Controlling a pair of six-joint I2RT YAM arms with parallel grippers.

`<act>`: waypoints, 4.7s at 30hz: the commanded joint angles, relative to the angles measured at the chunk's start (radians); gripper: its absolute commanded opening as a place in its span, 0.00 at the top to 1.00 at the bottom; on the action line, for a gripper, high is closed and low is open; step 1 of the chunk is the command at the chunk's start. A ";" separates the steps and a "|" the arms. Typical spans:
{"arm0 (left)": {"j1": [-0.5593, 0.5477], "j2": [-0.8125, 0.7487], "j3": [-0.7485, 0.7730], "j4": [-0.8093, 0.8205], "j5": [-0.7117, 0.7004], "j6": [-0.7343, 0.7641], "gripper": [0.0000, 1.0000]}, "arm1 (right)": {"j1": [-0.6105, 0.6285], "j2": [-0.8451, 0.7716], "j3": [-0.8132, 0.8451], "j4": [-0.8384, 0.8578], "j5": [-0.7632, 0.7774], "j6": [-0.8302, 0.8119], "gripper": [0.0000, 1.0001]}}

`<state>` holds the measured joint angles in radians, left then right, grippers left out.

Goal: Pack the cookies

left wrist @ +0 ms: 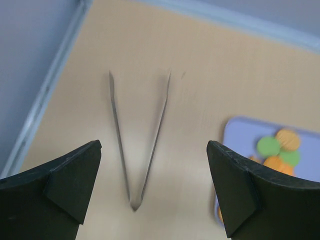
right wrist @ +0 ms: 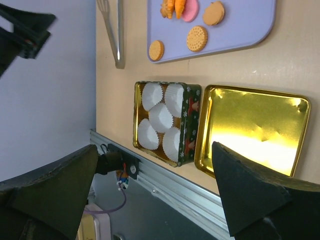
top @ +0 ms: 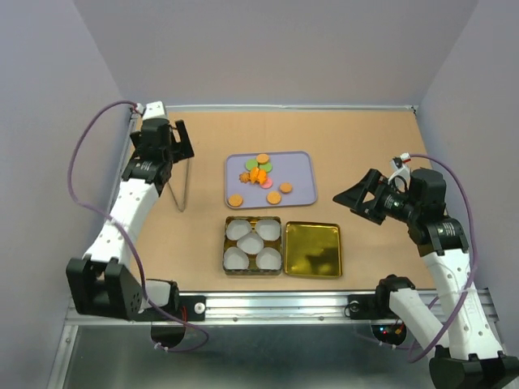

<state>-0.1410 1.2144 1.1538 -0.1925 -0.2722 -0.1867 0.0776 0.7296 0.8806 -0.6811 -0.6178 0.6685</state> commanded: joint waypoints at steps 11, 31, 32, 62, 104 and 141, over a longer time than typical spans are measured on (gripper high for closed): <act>0.015 0.209 -0.055 -0.344 0.133 -0.005 0.01 | 0.024 0.011 0.050 0.006 0.078 -0.021 0.00; 0.156 0.347 -0.158 -0.164 0.268 0.015 0.01 | 0.024 0.178 0.113 0.003 0.078 -0.069 0.00; 0.156 0.359 -0.155 -0.159 0.268 0.015 0.01 | 0.024 0.182 0.112 0.002 0.081 -0.070 0.00; 0.167 0.632 -0.094 -0.065 0.199 0.015 0.16 | 0.024 0.220 0.126 0.003 0.122 -0.109 0.00; -0.316 0.174 0.334 -0.712 0.381 -0.186 0.70 | 0.117 0.309 0.304 0.061 0.023 0.057 0.00; -0.479 0.184 0.129 -0.565 0.243 -0.054 0.66 | 0.168 0.422 0.300 -0.037 0.121 0.238 0.00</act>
<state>-0.6201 1.3945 1.2793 -0.8322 -0.0521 -0.2447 0.2424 1.0985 1.1362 -0.7185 -0.4881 0.9134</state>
